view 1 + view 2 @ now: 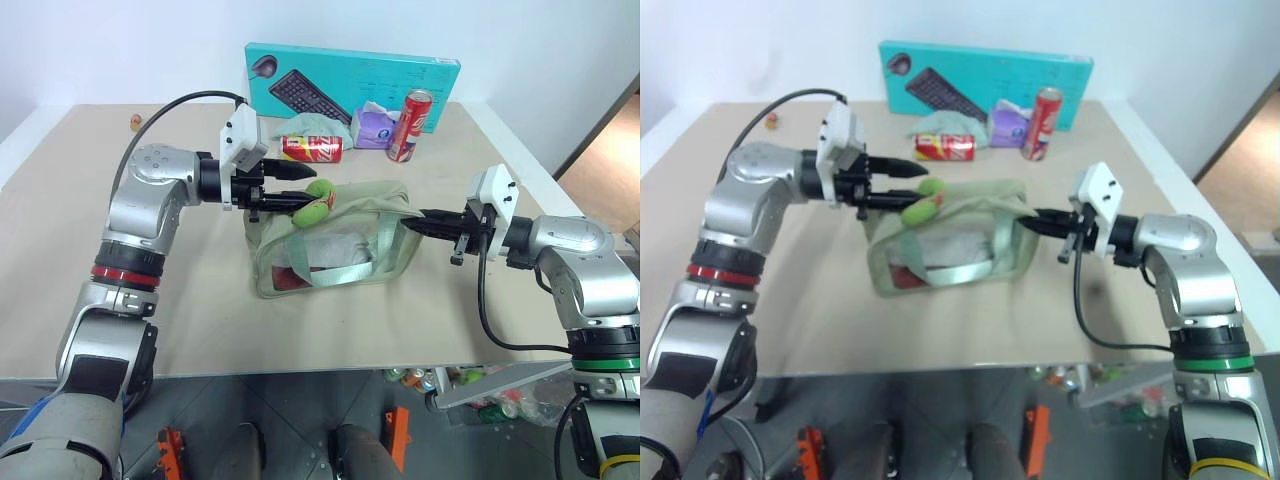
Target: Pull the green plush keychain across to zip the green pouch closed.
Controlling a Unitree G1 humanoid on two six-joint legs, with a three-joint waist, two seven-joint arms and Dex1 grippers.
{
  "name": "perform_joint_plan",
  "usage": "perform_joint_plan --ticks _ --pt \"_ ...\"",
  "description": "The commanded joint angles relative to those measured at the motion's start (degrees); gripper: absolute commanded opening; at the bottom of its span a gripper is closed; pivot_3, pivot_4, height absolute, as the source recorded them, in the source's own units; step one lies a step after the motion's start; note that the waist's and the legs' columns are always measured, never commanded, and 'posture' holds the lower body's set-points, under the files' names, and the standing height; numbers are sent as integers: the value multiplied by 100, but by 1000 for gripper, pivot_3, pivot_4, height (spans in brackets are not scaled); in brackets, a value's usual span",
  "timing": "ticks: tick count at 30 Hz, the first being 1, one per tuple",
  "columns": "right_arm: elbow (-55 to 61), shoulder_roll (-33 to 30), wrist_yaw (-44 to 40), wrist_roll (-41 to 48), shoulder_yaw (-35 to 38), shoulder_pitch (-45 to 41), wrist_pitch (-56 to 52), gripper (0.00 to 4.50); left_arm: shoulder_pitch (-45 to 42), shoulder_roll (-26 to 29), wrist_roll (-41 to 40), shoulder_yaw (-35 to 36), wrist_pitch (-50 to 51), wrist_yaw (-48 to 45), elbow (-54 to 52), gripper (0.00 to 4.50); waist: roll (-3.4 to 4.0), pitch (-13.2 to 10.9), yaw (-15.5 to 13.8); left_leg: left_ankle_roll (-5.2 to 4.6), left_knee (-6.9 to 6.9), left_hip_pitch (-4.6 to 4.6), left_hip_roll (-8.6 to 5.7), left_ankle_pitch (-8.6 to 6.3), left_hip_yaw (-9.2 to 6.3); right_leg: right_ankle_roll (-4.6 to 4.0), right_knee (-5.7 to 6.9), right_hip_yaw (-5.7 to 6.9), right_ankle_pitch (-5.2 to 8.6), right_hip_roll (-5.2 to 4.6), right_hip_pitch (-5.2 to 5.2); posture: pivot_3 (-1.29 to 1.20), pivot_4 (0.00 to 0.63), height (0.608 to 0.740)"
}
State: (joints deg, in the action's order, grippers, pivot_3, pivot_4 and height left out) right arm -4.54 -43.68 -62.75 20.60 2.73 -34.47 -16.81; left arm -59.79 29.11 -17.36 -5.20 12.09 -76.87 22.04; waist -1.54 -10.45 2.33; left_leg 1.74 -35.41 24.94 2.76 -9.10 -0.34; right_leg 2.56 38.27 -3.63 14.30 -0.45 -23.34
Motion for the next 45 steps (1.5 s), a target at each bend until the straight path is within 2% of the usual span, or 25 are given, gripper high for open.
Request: perform_joint_plan --ticks 1,7,15,18,22,26,32,37,41,45 --pt "154 -31 53 24 137 -50 73 0 -249 237 108 102 -323 -104 111 3692 0 0 0 0 0 0 0 0 0 0 0 0 0 0 0 0 150 740" --pt "118 -15 35 0 95 -90 99 0 -407 532 33 324 -370 -137 299 3692 0 0 3 0 0 0 0 0 0 0 0 0 0 0 0 0 150 740" --pt "7 1 -21 -29 34 -187 140 0 -71 855 -348 710 167 4 -224 3692 0 0 17 -1 0 0 1 0 1 -1 0 0 1 0 -1 0 150 740" --pt "-24 9 -48 -28 17 -207 149 0 272 1090 -618 981 658 187 -713 3692 1 -1 39 -1 1 -1 5 -1 3 -1 1 -2 1 1 -3 0 150 740" --pt "-109 75 -91 -54 -37 -239 187 0 1255 1420 -1072 1440 1339 500 -1743 3692 3 0 42 -6 4 -8 12 -4 4 -8 4 -2 3 6 -1 0 150 740" --pt "-212 104 -141 -91 -62 -292 237 0 2230 1502 -1623 1760 2047 865 -2850 3692 2 0 39 -6 2 -8 14 -4 6 -10 4 -3 2 5 1 0 150 740" --pt "-320 164 -195 -127 -107 -358 301 0 3441 851 -2112 1877 2583 2229 -4294 3692 1 0 33 -5 0 -23 17 -3 13 -11 4 -9 -4 5 13 0 150 740" --pt "-359 163 -249 -146 -115 -388 327 0 3749 399 -2002 1817 2462 3030 -4509 3692 2 1 30 -8 0 -35 20 0 14 -17 5 -16 -15 17 17 0 150 740" --pt "-374 136 -291 -155 -84 -392 325 0 3879 280 -1841 1747 2274 3301 -4484 3692 2 1 35 -8 1 -39 21 0 22 -16 5 -27 -16 20 16 0 150 740" --pt "-333 103 -300 -146 -57 -346 316 0 4015 290 -1763 1616 2174 3364 -4493 2585 2 1 31 -8 1 -37 20 -1 26 -14 4 -30 -14 19 16 0 150 740"
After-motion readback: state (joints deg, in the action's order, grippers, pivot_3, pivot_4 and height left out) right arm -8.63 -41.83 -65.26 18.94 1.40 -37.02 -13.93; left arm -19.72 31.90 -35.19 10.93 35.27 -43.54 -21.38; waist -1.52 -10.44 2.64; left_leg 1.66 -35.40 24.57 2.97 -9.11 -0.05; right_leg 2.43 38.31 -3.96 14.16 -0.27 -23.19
